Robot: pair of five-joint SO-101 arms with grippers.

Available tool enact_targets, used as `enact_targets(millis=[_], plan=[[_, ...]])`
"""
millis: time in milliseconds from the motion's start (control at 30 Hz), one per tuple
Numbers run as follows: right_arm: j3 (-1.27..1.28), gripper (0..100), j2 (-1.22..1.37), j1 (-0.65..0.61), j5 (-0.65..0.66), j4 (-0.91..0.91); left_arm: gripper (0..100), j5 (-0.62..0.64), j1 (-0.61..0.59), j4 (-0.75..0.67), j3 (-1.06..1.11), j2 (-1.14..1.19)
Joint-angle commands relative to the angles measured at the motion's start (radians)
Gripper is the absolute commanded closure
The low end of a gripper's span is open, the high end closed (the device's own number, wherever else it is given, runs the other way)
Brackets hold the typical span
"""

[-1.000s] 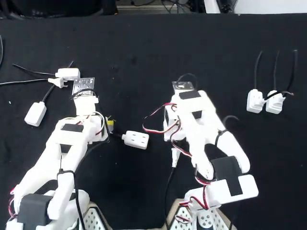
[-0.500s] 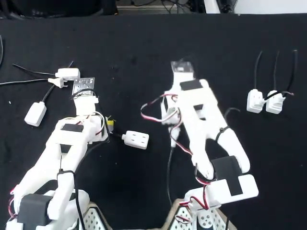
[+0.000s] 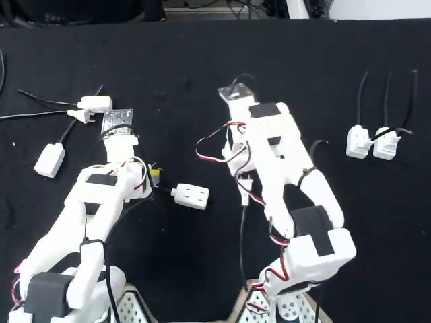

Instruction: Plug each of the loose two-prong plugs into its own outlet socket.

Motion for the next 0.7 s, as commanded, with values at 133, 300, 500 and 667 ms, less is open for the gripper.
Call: enact_targets(millis=[133,300,500,667], plan=[[0.008,93.0,-0.156,-0.002,0.087,0.110,76,0.000,-0.002,-0.012,-0.004,-0.005],[0.133,83.7,-0.206,0.003,0.103,0.043,76,0.000,-0.002,-0.012,-0.004,-0.005],[0.232,86.1,-0.214,-0.003,0.175,0.015,76,0.000,-0.002,-0.012,-0.004,-0.005],[0.328,86.1,-0.211,0.002,0.169,-0.175,76,0.000,-0.002,-0.012,-0.004,-0.005]])
